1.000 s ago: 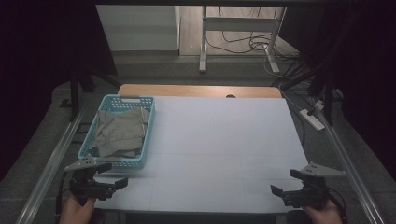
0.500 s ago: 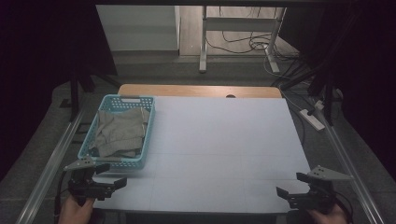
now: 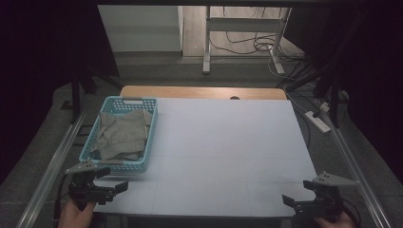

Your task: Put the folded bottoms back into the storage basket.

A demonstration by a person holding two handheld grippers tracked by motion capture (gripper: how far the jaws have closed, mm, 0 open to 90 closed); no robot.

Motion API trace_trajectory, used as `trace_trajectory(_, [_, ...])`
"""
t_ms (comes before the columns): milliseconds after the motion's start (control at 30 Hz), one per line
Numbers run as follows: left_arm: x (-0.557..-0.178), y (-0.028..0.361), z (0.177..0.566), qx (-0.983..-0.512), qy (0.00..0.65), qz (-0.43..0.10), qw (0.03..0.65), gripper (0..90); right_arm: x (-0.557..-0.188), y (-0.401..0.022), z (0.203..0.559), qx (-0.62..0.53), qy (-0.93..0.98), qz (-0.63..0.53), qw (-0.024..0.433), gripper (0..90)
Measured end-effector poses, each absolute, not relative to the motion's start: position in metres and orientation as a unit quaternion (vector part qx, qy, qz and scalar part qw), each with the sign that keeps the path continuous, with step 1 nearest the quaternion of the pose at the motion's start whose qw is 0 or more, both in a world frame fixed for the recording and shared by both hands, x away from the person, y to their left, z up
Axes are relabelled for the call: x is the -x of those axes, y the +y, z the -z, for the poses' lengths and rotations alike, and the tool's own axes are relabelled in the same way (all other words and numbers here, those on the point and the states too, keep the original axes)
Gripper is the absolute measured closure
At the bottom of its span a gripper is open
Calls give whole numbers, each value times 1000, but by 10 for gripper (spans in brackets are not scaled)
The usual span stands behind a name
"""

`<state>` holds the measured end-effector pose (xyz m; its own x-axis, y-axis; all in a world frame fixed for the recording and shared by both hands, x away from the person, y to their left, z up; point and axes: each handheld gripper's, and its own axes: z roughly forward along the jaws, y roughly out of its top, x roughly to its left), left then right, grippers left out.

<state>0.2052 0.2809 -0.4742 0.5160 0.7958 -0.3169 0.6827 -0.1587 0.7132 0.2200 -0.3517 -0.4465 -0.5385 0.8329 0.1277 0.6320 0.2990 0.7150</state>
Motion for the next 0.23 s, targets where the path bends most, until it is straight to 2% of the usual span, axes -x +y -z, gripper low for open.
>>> trace_trajectory(233, [-207,281,474,-756,488,-60,432,13,-221,-348,448,-457,804,-353,144,11])
